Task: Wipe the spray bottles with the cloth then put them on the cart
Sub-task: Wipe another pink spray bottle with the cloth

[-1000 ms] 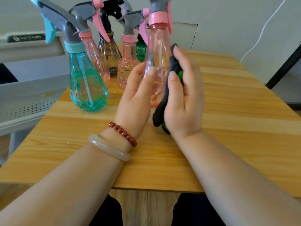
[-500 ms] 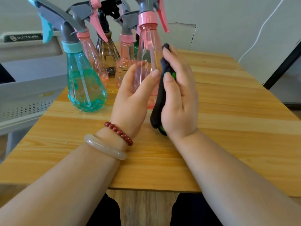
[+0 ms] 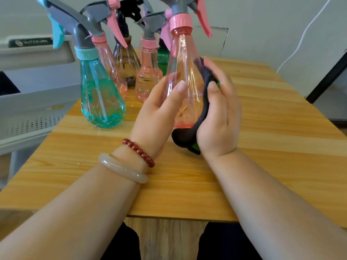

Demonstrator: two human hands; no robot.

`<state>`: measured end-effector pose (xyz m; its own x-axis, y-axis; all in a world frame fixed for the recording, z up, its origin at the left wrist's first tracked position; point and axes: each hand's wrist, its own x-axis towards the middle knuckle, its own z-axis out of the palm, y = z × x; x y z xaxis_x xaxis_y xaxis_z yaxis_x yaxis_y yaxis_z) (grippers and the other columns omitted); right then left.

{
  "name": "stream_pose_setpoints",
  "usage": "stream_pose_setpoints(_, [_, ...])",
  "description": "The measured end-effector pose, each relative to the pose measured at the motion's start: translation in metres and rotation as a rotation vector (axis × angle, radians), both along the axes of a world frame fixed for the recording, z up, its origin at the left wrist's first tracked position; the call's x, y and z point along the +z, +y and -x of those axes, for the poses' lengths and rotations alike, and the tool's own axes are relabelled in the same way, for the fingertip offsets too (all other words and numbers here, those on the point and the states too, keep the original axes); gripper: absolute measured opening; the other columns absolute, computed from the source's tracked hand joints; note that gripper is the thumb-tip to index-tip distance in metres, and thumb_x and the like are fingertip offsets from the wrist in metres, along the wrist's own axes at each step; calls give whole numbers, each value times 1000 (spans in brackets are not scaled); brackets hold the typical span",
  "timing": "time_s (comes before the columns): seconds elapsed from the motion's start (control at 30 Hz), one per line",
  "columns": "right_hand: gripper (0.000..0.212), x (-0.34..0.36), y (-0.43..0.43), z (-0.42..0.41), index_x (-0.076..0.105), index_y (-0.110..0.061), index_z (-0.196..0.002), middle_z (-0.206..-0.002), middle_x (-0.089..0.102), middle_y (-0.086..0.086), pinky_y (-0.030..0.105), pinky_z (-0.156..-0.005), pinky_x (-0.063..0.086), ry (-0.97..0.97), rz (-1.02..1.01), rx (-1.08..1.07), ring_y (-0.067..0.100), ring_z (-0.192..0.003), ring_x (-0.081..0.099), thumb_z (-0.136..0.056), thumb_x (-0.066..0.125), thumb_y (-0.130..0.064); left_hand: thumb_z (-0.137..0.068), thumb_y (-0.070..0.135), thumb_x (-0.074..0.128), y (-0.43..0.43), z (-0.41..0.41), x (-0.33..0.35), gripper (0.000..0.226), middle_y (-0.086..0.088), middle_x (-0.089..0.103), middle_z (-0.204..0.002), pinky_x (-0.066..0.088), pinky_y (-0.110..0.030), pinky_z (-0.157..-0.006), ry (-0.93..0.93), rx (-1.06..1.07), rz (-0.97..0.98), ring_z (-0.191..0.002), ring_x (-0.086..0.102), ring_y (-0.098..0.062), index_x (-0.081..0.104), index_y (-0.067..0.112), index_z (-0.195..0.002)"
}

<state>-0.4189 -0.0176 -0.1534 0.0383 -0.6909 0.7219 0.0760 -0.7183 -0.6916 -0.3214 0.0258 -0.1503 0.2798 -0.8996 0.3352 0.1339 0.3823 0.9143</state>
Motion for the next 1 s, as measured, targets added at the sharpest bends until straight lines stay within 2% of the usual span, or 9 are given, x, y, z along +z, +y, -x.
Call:
stream_pose_setpoints(0.13, [41, 5, 1, 1, 60, 2, -125, -124, 65, 12, 36, -104, 45, -107, -169, -37, 18, -121, 58, -93, 39, -13, -88, 42, 62, -1, 0, -1, 57, -8, 67, -125, 50, -48, -102, 29, -52, -7, -118, 63, -24, 54, 11, -134])
stream_pose_setpoints(0.3, [29, 13, 0, 3, 63, -10, -108, -93, 72, -11, 14, -79, 48, -261, -349, 108, -1, -93, 66, -96, 38, -8, -85, 25, 74, 1, 6, -3, 54, 2, 69, -115, 54, -23, -87, -52, -48, 18, -107, 67, -9, 51, 11, -133])
stream_pose_setpoints(0.4, [34, 11, 0, 3, 60, -8, -113, -85, 71, -18, 7, -75, 45, -251, -343, 145, -11, -86, 64, -101, 30, 2, -77, 37, 68, -1, 5, -1, 71, -10, 67, -124, 55, -36, -94, 79, -41, 12, -114, 66, -20, 49, 5, -137])
stream_pose_setpoints(0.5, [34, 7, 4, -1, 58, -5, -122, -114, 66, -1, 23, -94, 47, -184, -227, 115, 5, -112, 61, -98, 34, -8, -78, 45, 60, -2, 4, -1, 71, -14, 64, -128, 49, -48, -104, 88, -21, -9, -120, 62, -24, 49, 6, -136])
stream_pose_setpoints(0.57, [41, 4, 4, 0, 54, 1, -129, -129, 59, 10, 37, -107, 42, -76, -64, 46, 19, -126, 53, -96, 37, -14, -82, 49, 55, -2, 2, -2, 63, -7, 67, -125, 51, -42, -101, 30, 10, -17, -116, 63, -20, 56, 11, -131])
stream_pose_setpoints(0.67, [42, 1, 0, 1, 51, 7, -130, -133, 52, 15, 41, -112, 37, 82, 199, -37, 28, -130, 48, -95, 36, -10, -99, 38, 50, -3, 1, -1, 43, 5, 69, -117, 52, -27, -90, -128, 92, -27, -110, 64, -6, 58, 13, -133])
stream_pose_setpoints(0.8, [39, 3, -2, 4, 47, -3, -130, -132, 51, 10, 34, -110, 37, 91, 235, -39, 24, -129, 49, -94, 44, -17, -97, 35, 45, 1, 3, 0, 49, 1, 61, -134, 49, -38, -104, -28, 104, 68, -122, 60, -10, 40, 21, -144])
stream_pose_setpoints(0.9, [43, 5, 0, 7, 48, -9, -127, -125, 55, 0, 26, -103, 40, 92, 185, -77, 13, -121, 54, -90, 54, -29, -104, 33, 36, 2, 4, -3, 49, -1, 47, -149, 48, -31, -104, -247, 120, 194, -133, 51, -10, 25, 22, -151])
stream_pose_setpoints(1.0, [38, 6, -2, 10, 56, -12, -121, -117, 62, -5, 22, -95, 46, 11, 27, -74, 5, -112, 59, -86, 57, -29, -98, 49, 48, -3, 1, -11, 75, -2, 24, -162, 35, -48, -116, -463, 89, 229, -148, 28, -22, 9, 19, -154])
